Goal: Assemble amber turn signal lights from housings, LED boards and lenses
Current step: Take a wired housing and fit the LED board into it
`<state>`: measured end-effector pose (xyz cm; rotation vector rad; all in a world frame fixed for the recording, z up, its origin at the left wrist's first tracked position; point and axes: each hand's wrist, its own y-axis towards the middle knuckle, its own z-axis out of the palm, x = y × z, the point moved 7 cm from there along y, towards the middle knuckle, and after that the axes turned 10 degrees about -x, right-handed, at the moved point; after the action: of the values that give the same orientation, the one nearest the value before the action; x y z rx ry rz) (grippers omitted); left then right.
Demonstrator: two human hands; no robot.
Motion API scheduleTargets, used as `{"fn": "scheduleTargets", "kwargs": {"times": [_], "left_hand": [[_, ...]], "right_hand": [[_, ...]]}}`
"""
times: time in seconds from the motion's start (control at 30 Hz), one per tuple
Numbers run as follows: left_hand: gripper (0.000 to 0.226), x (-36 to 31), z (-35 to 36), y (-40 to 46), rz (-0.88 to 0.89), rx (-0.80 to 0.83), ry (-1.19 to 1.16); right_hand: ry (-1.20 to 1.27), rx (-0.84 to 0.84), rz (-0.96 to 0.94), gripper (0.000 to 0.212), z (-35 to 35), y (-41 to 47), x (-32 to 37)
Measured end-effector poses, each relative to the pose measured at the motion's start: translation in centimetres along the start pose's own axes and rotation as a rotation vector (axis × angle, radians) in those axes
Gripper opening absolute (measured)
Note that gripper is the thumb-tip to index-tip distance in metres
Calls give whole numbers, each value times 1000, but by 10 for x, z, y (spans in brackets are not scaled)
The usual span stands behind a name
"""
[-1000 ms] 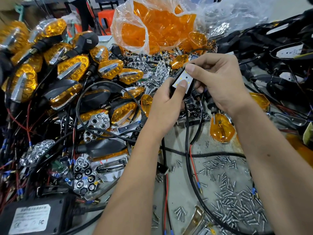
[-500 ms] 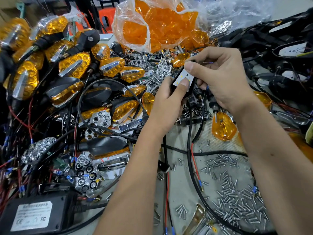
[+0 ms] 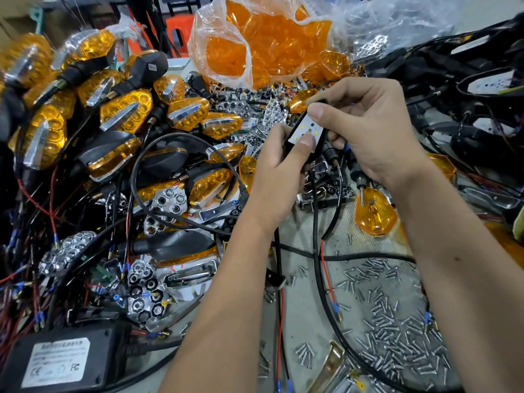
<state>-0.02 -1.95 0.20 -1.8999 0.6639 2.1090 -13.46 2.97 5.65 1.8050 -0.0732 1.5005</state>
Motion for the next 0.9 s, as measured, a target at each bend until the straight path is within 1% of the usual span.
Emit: {"fn": "scheduleTargets", "kwargs": {"times": [0.27,0.37,0.57,0.73,0.9], "left_hand": [[25,2,1,2,34,38,45],[23,3,0,3,22,45,64],[23,6,2,5,10,33,130],[25,9,-2,6,-41,-12,108],[27,10,-1,6,-53,-20,98]], "right_hand": [[-24,-69,56,4,-11,1,-11],[-32,-99,91,4,-19,1,-16],[-63,-61,113,6,-13,0,-20],[-86,-57,107,7,-11,0,-23],[-134,-59,99,6,-11,-1,-24]]}}
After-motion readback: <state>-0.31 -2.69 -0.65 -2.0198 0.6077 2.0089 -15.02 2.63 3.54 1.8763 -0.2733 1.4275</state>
